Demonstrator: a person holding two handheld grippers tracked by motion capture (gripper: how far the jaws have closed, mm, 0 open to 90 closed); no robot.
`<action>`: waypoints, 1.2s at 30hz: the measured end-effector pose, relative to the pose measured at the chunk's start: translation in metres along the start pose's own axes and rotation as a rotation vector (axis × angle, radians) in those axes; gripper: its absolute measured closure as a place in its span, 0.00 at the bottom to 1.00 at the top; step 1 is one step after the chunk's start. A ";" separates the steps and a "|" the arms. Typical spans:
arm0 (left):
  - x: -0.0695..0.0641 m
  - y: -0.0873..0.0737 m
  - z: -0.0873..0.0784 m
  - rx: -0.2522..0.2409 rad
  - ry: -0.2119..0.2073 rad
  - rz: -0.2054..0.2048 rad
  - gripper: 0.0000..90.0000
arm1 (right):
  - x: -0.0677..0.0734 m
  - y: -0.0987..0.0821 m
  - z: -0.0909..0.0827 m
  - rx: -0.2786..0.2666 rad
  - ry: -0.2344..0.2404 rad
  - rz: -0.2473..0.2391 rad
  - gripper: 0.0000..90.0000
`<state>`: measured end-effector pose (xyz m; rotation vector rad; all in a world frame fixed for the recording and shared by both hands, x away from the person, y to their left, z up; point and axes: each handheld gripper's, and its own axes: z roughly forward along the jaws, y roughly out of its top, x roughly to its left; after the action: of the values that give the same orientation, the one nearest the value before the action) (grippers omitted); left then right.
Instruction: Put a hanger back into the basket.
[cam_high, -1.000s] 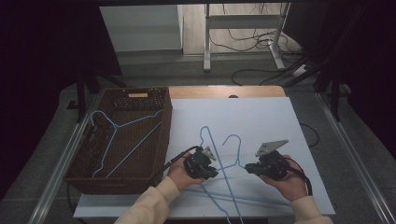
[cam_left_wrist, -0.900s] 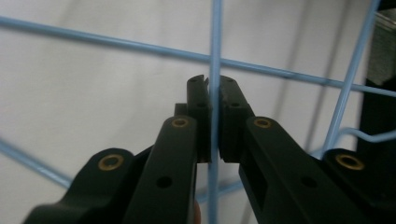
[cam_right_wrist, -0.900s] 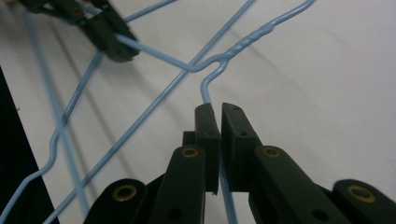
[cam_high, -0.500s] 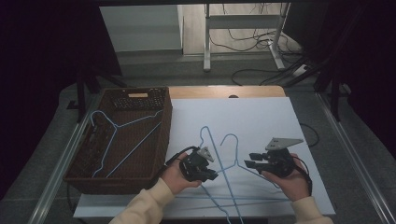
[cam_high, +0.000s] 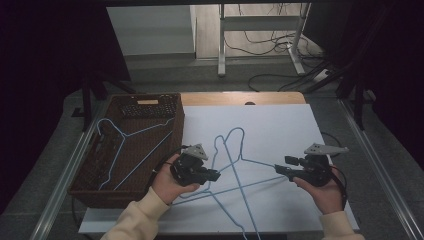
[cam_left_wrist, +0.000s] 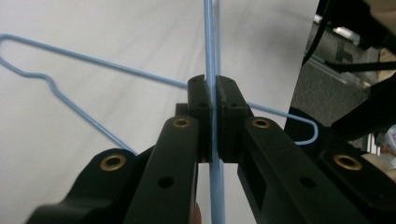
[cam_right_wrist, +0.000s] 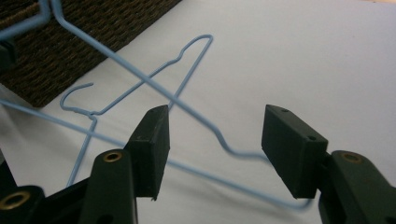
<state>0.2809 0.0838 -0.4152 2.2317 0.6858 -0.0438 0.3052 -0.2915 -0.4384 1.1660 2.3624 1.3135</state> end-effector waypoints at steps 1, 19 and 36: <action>0.000 0.000 -0.003 -0.006 0.004 0.003 0.96 | -0.001 0.000 -0.001 0.000 -0.002 0.002 0.46; 0.014 -0.005 -0.054 -0.124 0.038 -0.030 0.96 | -0.004 -0.004 0.003 0.022 -0.014 0.003 0.40; 0.041 -0.023 -0.120 -0.266 0.109 -0.111 0.96 | -0.003 -0.008 0.008 0.047 -0.004 -0.001 0.39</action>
<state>0.2835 0.1992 -0.3576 1.9513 0.8246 0.1091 0.3075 -0.2909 -0.4498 1.1786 2.4032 1.2606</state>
